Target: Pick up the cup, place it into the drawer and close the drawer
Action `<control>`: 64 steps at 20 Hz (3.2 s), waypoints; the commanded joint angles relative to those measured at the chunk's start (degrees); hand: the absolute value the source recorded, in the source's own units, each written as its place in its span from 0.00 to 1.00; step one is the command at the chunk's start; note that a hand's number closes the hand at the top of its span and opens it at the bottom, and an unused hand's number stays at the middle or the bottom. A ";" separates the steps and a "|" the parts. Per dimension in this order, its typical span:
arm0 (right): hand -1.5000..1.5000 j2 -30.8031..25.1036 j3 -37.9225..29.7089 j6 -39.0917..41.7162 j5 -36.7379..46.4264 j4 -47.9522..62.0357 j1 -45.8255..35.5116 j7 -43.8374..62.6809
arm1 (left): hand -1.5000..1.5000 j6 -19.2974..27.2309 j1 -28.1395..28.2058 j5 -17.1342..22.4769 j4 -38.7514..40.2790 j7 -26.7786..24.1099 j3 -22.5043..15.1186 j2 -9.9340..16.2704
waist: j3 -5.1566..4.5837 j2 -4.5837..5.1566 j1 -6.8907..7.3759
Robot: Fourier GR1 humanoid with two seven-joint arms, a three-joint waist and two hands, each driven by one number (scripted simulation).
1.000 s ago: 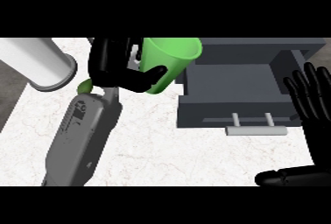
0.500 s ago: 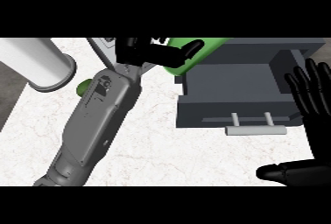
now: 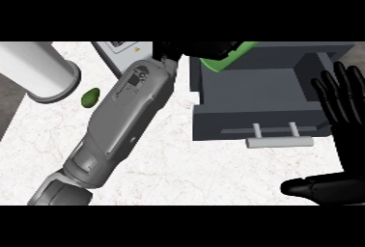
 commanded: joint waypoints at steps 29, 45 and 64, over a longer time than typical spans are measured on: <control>0.00 0.69 1.00 3.24 -2.03 4.76 -2.27 -4.69 | 0.00 9.95 -11.05 18.08 21.00 -3.27 -26.67 -0.03 | 0.10 1.32 -5.21; 1.00 -3.28 -2.58 7.96 -10.59 -2.52 2.97 0.36 | 0.00 3.10 -4.67 26.45 11.81 -11.15 -18.05 1.06 | -0.04 -0.49 1.37; 1.00 -8.82 3.26 12.20 11.87 2.35 4.95 -3.36 | 0.00 4.62 30.62 29.36 -32.84 -0.79 -13.87 25.37 | -0.01 -0.84 4.18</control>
